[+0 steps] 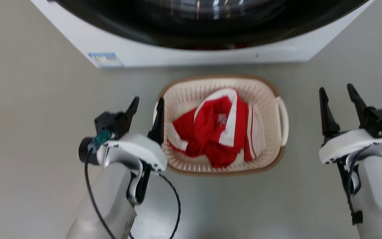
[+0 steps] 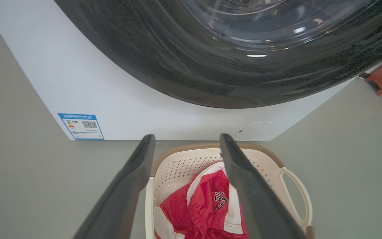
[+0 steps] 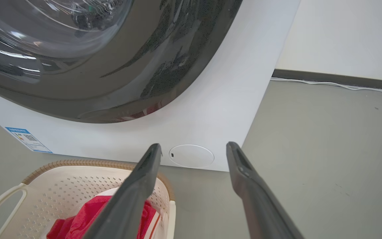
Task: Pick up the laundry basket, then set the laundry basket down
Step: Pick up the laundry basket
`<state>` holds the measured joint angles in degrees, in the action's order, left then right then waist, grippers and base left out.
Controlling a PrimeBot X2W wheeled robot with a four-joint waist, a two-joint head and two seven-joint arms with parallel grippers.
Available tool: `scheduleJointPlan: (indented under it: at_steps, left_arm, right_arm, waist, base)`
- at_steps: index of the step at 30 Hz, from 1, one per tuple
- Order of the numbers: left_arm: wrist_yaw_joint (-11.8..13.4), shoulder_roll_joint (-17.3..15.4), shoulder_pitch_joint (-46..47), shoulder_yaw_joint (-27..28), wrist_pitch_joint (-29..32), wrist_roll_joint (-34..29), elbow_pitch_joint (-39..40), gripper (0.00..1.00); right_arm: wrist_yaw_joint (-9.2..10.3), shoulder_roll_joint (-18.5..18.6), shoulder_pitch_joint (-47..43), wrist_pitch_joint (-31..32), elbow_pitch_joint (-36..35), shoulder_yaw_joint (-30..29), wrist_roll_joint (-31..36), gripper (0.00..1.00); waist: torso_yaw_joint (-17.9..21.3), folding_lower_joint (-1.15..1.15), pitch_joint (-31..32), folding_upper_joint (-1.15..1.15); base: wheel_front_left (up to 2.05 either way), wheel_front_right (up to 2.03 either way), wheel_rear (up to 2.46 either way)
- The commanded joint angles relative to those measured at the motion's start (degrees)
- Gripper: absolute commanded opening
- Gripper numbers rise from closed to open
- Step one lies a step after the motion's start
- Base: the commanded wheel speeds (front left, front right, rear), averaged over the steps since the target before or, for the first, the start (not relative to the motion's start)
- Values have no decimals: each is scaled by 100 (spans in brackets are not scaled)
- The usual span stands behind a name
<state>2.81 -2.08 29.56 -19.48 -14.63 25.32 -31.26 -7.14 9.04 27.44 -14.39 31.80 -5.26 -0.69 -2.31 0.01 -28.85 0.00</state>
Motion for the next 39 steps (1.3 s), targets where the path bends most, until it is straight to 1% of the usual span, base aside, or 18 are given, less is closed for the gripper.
scheduleJointPlan:
  at_steps: [1,2,6,13,20,30,39]
  left_arm:
    - [115,-79,259,32,-37,128,-35,100]
    - [115,-79,259,32,-37,128,-35,100]
    - [216,-79,615,-185,-37,266,-377,100]
    - [422,-79,1075,-238,-37,513,-680,100]
    - [502,-79,1364,-417,-37,636,-864,100]
    - [583,-79,1525,-701,-37,823,-971,100]
    - [655,-79,1597,-827,-37,917,-994,100]
  right_arm:
    - [-35,92,131,-61,11,161,-24,100]
    - [-35,92,131,-61,11,161,-24,100]
    - [-35,193,365,-61,208,234,-39,100]
    - [-35,259,657,-61,326,370,-85,100]
    - [-35,305,900,-61,512,397,-134,100]
    - [-35,270,971,-61,916,561,-133,100]
    - [-35,233,1034,-61,1021,651,-129,100]
  waist:
    - [-46,0,-523,0]
    - [-46,0,-523,0]
    - [-56,0,-846,0]
    - [-48,0,-1287,0]
    - [-110,0,-1673,0]
    - [-209,0,-1873,0]
    - [-245,0,-2047,0]
  base:
    - [0,0,0]
    - [0,0,0]
    - [0,0,0]
    - [0,0,0]
    - [0,0,0]
    - [0,0,0]
    - [0,0,0]
